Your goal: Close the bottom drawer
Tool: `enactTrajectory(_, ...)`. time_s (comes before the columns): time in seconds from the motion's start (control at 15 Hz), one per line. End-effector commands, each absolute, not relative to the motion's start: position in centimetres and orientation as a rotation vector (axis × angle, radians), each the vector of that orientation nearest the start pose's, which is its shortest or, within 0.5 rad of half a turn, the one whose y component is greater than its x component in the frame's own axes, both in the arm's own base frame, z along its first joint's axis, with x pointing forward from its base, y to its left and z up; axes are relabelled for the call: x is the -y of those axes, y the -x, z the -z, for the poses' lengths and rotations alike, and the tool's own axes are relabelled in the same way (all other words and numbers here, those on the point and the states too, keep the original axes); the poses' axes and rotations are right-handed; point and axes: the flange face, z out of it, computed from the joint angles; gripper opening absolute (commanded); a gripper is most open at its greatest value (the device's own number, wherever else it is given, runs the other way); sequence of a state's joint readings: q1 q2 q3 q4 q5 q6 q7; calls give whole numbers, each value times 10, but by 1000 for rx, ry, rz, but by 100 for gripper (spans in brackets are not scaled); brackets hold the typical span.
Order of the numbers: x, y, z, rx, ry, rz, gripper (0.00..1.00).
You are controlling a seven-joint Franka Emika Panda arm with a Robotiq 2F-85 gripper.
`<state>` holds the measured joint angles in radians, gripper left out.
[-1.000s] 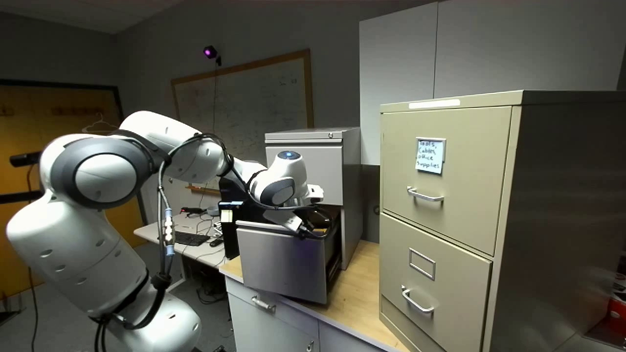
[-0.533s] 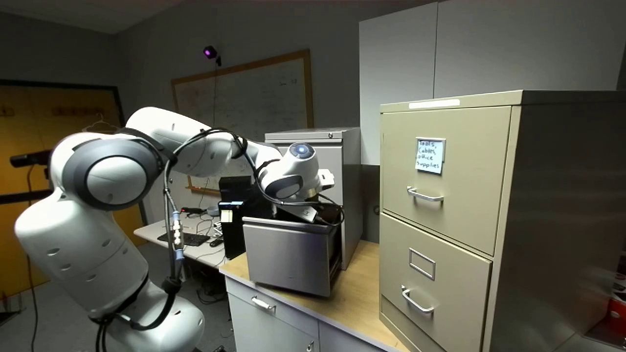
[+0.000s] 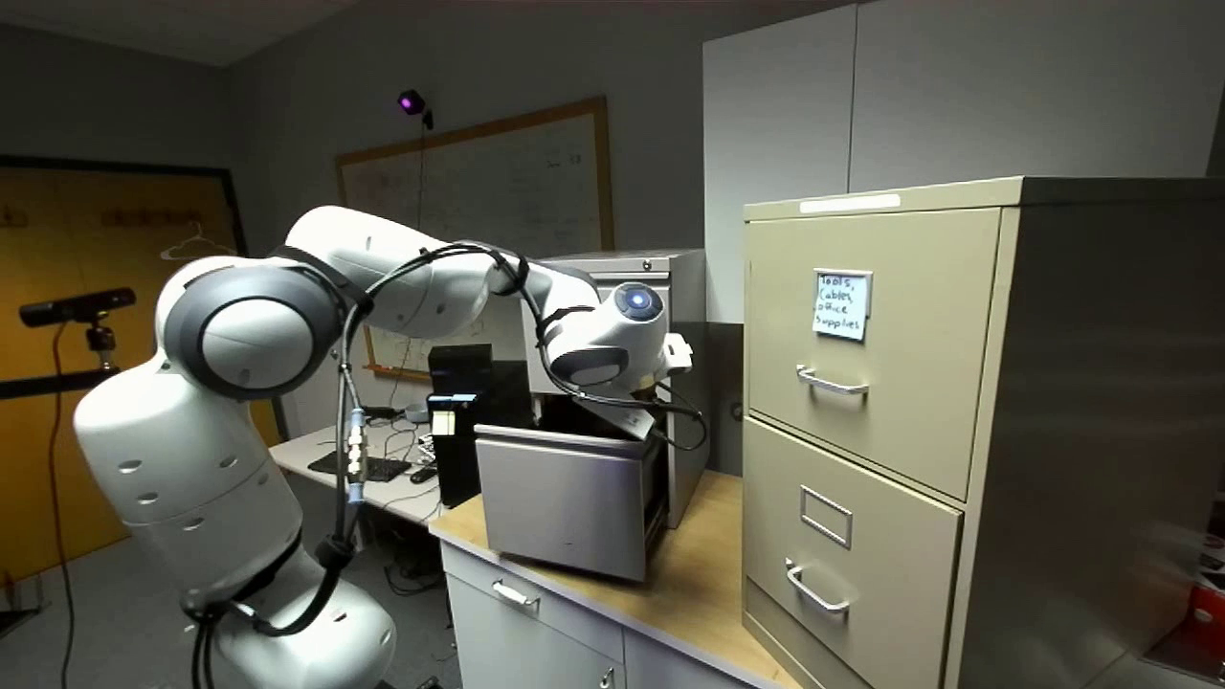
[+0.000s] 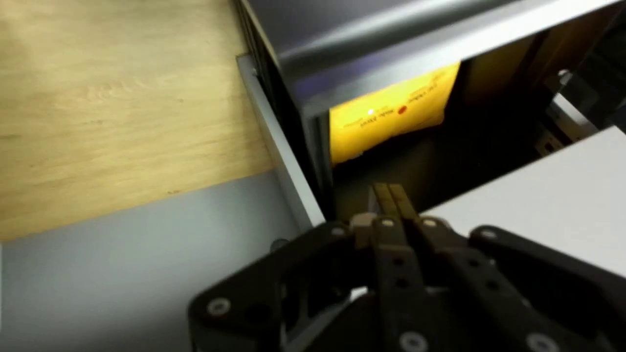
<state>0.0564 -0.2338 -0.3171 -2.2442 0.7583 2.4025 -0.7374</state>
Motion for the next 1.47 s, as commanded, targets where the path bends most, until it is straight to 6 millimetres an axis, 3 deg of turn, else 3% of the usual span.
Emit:
enactTrajectory(0.0,163,-480,-469,-133,2688,675,0)
enactTrajectory(0.33,198,-446,-423,-266,2720,503,0)
enactTrajectory(0.53,193,-446,-408,-269,2652,426,0)
enactTrajectory(1.07,99,-510,-382,-118,2620,197,0)
enactTrajectory(1.27,67,-539,-384,-42,2624,203,0)
enactTrajectory(1.4,60,-555,-390,7,2619,226,0)
